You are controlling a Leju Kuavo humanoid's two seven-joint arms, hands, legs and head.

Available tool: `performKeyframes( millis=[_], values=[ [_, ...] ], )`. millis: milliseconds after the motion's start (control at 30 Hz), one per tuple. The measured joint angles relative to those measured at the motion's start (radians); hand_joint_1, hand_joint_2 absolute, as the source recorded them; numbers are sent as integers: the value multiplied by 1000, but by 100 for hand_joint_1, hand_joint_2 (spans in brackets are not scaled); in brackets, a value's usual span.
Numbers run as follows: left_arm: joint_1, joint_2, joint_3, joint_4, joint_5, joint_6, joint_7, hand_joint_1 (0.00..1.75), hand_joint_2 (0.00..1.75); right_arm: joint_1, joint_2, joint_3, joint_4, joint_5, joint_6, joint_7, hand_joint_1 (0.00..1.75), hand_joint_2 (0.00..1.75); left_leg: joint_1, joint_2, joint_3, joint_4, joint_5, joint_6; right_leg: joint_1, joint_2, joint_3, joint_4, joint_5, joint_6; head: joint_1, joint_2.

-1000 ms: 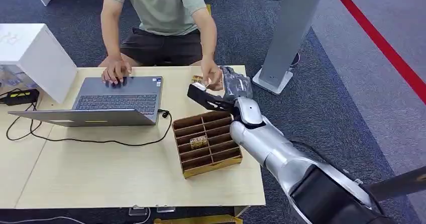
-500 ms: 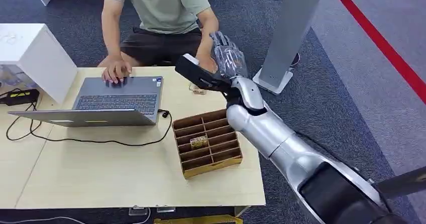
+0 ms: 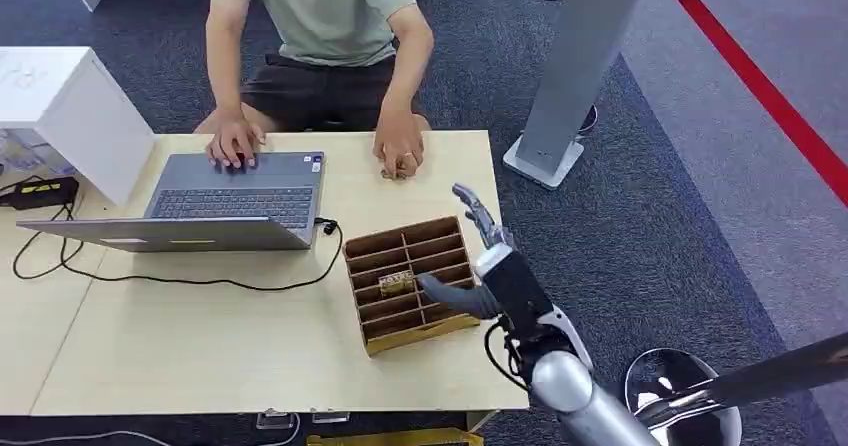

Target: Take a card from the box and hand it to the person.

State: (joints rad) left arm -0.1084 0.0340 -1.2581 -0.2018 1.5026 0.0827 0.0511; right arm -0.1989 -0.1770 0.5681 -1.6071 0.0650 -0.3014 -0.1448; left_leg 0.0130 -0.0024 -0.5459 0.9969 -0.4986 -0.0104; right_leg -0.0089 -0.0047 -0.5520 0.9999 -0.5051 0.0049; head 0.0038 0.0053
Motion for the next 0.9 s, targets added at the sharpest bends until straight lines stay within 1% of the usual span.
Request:
performKeyframes(
  millis=[33, 67, 133, 267, 467, 600, 767, 900],
  values=[
    [0, 1, 1, 0, 0, 1, -2, 0, 0, 47, -4, -4, -3, -48, -1, -44, 0, 175, 0, 0, 0, 0, 0, 0, 0, 0, 0, 0, -1, 0, 0, 0],
    [0, 1, 2, 0, 0, 1, -3, 0, 0, 85, -7, -5, -3, -77, -4, -72, 0, 175, 0, 0, 0, 0, 0, 0, 0, 0, 0, 0, -1, 0, 0, 0],
    [0, 5, 6, 0, -3, 1, -5, 0, 0, 140, -9, -2, -2, -93, -10, -98, 0, 175, 0, 0, 0, 0, 0, 0, 0, 0, 0, 0, -1, 0, 0, 0],
    [-2, 8, 8, 0, -12, 0, -9, 0, 0, 160, -1, 23, 8, -23, -11, -81, 0, 175, 0, 0, 0, 0, 0, 0, 0, 1, 1, 1, 0, 0, -1, 0],
    [-3, 8, 9, 0, -13, -7, -40, 0, 0, 119, 29, 43, 10, -22, 45, -78, 0, 175, 0, 1, 1, 0, 1, 0, 0, 0, 1, 1, 0, 0, 1, 0],
    [-3, 8, 16, 0, -13, -6, -43, 0, 0, 104, 37, 50, 12, -27, 66, -77, 0, 175, 0, 1, 0, 0, 1, 0, 0, 0, 1, 1, 0, 0, 1, 0],
    [-3, 8, 26, 0, -9, 3, -12, 0, 0, 101, 37, 53, 16, -23, 73, -70, 0, 175, 0, 1, 0, 0, 1, 0, 0, 0, 0, 1, 0, 0, 1, 0],
    [-3, 8, 30, 0, -11, 10, 7, 0, 0, 101, 37, 55, 18, -15, 55, -59, 0, 175, 0, 1, 1, 0, 1, 0, 0, 0, 1, 1, 0, 0, 0, 0]
  ],
)
